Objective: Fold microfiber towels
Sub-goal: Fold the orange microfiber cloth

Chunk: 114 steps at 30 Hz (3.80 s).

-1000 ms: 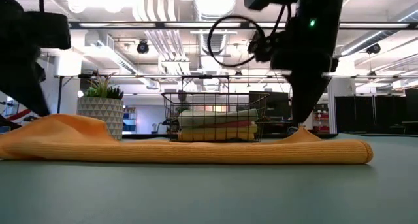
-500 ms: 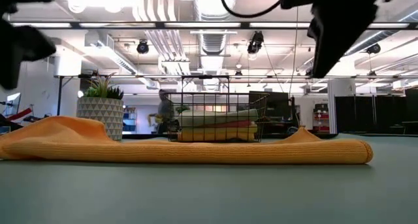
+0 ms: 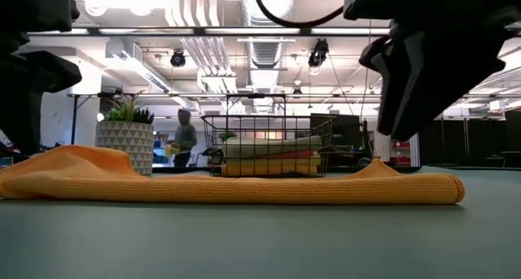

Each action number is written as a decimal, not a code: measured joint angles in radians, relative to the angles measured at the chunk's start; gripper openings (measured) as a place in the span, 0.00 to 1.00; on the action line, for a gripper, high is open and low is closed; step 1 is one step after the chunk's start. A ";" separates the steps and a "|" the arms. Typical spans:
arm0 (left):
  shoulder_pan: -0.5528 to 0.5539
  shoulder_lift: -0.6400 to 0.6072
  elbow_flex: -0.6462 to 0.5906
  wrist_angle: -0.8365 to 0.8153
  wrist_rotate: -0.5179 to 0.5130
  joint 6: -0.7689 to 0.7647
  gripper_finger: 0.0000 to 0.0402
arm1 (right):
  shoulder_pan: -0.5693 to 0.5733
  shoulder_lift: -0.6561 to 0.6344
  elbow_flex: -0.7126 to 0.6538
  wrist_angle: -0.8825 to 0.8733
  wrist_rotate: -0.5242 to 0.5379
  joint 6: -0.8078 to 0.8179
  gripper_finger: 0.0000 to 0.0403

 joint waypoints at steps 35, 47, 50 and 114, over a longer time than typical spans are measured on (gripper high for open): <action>0.023 0.111 -0.050 -0.007 -0.054 -0.053 0.16 | 0.013 0.143 -0.040 0.077 -0.076 0.041 0.27; 0.024 0.111 -0.051 -0.015 -0.061 -0.051 0.02 | 0.007 0.145 -0.042 0.074 -0.057 0.073 0.03; 0.024 0.106 -0.044 -0.023 -0.051 -0.051 0.02 | 0.006 0.131 -0.043 0.070 -0.063 0.078 0.02; 0.378 -0.230 0.195 -0.431 0.115 0.366 0.02 | -0.084 0.008 0.278 -0.608 0.373 0.299 0.02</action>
